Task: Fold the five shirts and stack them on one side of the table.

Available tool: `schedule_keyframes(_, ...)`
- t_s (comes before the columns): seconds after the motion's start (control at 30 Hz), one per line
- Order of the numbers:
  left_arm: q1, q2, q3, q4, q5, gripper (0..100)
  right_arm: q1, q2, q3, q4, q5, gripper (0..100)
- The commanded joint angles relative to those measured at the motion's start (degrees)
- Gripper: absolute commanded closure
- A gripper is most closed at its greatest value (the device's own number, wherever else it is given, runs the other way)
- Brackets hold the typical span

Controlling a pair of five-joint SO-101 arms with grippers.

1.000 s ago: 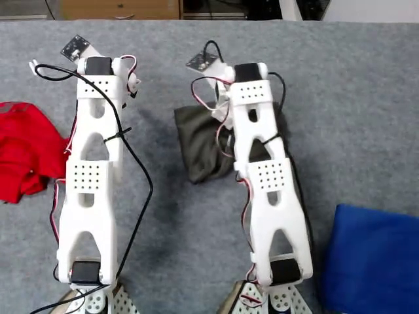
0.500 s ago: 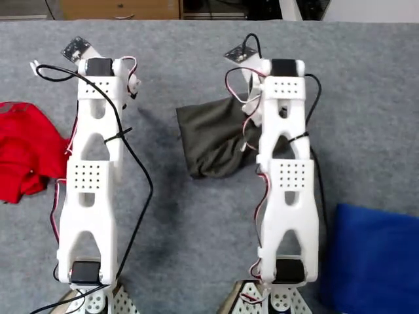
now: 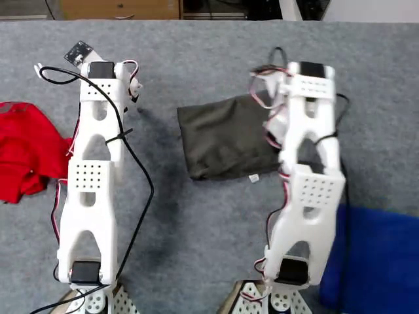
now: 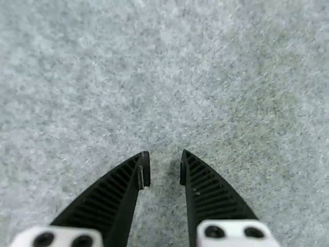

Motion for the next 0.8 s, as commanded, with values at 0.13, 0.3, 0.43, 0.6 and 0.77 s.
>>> schedule_keyframes(0.13, 0.0, -0.84, -2.29, -0.53, 0.18, 88, 0.92, -9.71, -2.59, 0.7, 0.18, 99.0)
schedule_keyframes(0.3, 1.23, -0.84, -2.29, -0.09, 0.0, 89, -4.7, -9.89, -13.14, -2.99, -0.7, 99.0)
schedule_keyframes(0.43, 3.43, -1.01, -2.64, 1.23, -0.09, 89, -8.13, -3.38, -19.12, -11.69, -4.48, 99.0)
schedule_keyframes(0.6, 9.85, -0.75, -12.92, 10.37, -0.09, 89, -9.8, 9.45, -24.84, -17.23, -4.66, 99.0)
schedule_keyframes(0.77, 16.18, -0.31, -16.35, 12.57, -0.09, 89, -8.04, 21.41, -35.03, -22.15, -4.22, 99.0)
